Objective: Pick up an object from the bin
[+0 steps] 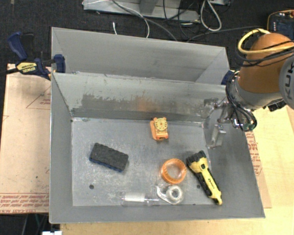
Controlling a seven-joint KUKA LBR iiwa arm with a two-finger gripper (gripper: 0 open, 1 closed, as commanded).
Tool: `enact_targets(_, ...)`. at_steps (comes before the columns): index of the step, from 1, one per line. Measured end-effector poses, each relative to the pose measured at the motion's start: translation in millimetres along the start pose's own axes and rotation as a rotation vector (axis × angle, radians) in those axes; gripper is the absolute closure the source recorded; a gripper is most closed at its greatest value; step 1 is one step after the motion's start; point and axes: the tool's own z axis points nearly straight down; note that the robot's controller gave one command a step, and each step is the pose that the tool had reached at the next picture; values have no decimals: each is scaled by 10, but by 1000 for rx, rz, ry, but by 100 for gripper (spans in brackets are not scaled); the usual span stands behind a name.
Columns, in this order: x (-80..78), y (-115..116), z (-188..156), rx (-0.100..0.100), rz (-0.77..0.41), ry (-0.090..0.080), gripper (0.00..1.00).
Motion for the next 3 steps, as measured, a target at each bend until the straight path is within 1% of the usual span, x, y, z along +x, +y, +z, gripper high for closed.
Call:
enact_targets(1, -13, 8, -54, 1, -3, -7, 0)
enact_targets(2, 707, 925, 903, -1, -350, 0, 0)
enact_targets(3, 476, 828, 431, 1, 47, -17, 0)
